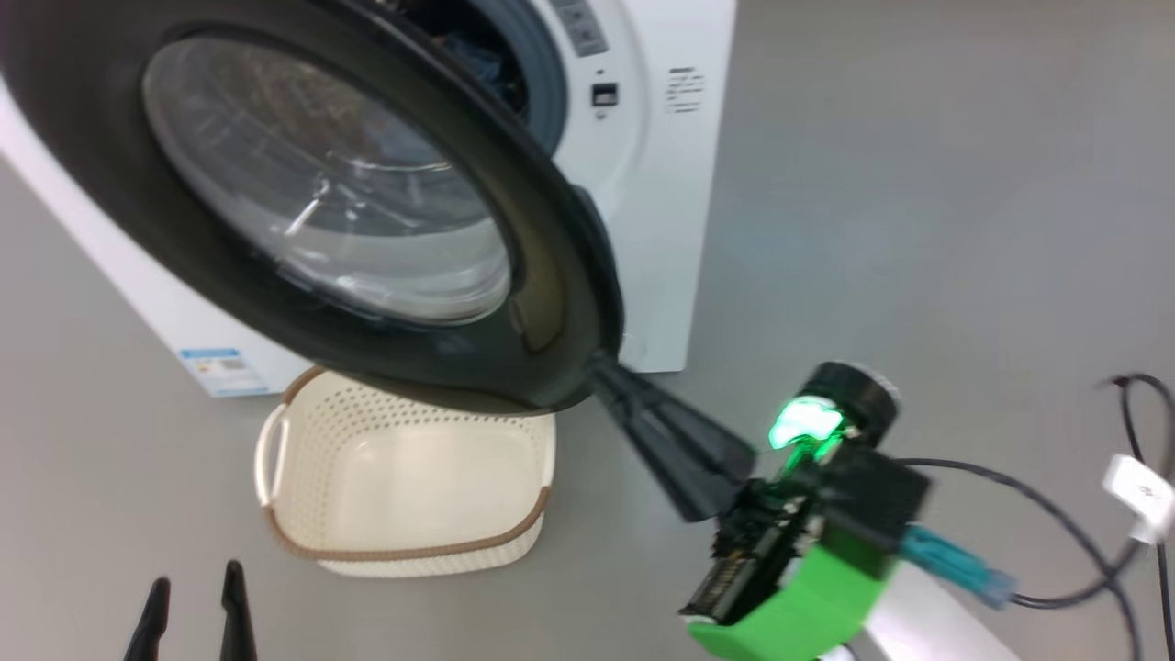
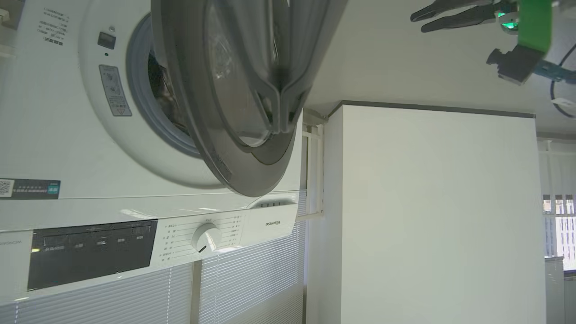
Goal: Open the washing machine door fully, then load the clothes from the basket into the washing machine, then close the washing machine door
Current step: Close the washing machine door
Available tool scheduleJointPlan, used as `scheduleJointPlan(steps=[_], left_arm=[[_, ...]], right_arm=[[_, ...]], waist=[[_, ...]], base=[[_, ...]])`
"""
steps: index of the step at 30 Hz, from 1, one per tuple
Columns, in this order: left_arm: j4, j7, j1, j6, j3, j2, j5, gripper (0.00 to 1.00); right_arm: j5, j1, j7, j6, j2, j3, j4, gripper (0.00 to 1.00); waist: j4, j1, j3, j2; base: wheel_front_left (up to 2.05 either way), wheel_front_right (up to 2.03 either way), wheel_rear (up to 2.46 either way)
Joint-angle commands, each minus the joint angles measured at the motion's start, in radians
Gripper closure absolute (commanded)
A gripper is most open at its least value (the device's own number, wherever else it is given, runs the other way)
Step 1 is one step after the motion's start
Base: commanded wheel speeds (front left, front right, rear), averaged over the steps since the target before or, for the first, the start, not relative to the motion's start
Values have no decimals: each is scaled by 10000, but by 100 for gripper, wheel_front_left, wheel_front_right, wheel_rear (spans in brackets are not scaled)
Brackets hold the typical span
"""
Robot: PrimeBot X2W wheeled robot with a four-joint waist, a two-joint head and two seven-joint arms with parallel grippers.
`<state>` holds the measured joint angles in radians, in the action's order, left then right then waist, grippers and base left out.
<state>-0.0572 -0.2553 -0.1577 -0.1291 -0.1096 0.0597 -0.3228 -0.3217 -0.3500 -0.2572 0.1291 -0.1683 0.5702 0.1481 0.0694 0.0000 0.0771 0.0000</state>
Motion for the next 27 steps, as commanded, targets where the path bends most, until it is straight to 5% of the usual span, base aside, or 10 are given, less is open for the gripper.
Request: scheduleJointPlan(steps=[1,16,27], left_arm=[[221,-65,506,-15,-271,67,-59,0],[439,-65,1684,-15,376,33,-465,0],[510,-65,2489,-15,686,8,-628,0]], right_arm=[[-208,-354,-46,16,40,368,-14,100],[-174,-1928,-46,16,75,1439,-2463,100],[518,-2874,-46,16,472,490,-3281,100]], waist=[[417,0,290,0],[1791,0,2241,0],[1949,0,3258,0]], base=[[0,0,0],[0,0,0],[0,0,0]])
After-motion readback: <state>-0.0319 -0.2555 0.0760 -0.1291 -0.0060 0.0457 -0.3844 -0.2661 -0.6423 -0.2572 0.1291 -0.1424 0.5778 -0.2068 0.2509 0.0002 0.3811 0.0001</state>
